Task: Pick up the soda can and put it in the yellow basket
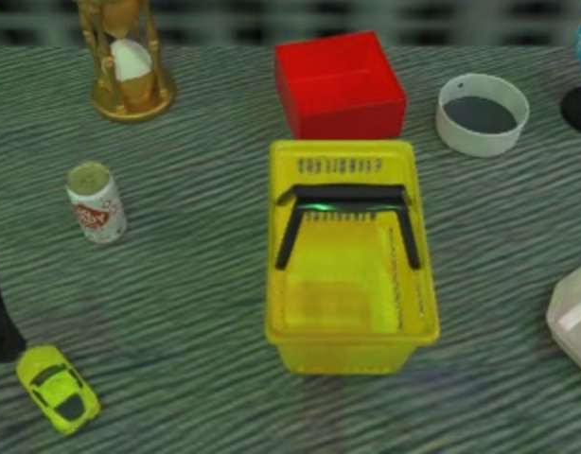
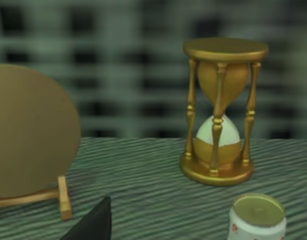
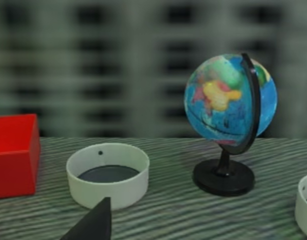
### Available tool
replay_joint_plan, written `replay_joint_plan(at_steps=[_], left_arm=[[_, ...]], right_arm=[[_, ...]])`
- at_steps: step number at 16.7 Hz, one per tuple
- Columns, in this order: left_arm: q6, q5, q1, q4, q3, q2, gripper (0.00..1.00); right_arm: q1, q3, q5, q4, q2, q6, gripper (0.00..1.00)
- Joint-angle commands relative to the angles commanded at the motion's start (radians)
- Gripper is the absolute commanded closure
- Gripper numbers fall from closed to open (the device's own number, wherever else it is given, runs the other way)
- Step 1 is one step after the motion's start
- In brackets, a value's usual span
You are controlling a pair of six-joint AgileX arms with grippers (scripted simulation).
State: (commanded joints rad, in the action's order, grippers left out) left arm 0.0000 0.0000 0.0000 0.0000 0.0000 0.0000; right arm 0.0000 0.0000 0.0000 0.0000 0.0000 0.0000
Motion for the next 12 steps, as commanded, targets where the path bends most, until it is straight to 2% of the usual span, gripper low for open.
replay_joint_plan(at_steps=[6, 12], left_arm=[[0.041, 0.004, -0.011, -0.08, 0.094, 0.102, 0.0], [0.19, 0.003, -0.039, -0.353, 0.479, 0.557, 0.0]], right_arm=[[0.0, 0.0, 0.0, 0.0, 0.0, 0.0, 0.0], [0.0, 0.0, 0.0, 0.0, 0.0, 0.0, 0.0]])
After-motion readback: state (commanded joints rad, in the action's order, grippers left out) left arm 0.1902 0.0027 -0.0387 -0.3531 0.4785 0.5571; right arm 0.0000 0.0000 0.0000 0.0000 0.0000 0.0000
